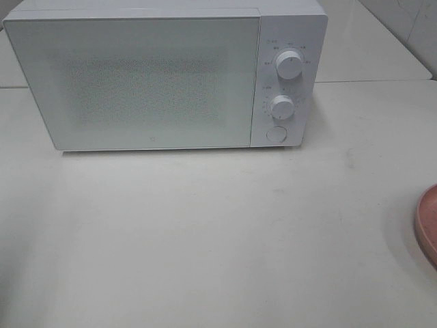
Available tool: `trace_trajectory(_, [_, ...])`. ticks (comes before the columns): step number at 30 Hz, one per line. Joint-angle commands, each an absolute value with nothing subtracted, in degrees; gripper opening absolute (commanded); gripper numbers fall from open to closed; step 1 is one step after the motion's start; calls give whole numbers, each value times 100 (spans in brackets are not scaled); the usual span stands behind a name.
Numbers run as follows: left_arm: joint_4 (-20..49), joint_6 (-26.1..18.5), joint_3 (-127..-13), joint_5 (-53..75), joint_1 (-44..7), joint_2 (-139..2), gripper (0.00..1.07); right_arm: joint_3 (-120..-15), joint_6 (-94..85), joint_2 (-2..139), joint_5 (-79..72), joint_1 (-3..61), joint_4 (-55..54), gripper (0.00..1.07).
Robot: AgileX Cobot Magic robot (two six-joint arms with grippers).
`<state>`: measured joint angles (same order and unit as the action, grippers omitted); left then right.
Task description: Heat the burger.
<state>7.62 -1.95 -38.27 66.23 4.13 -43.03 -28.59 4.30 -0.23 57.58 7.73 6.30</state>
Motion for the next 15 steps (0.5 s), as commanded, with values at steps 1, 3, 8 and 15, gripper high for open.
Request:
trace_trajectory(1, [584,-315,-3524,6446,441,-3507,101,-2842,355,-178,5718,739,630,74])
trace_trajectory(3, [550,-395,-3266,6320,441,-2842,101,-2842,355,-178,5718,739,630,74])
trace_trajectory(8, [544,-401,-2962,6142,441,-1816,101,-2842,355,-178,5718,739,630,74])
trace_trajectory(15, [544,-401,-2968,6142,441,-911,101,-2842,355,-178,5718,739,630,74])
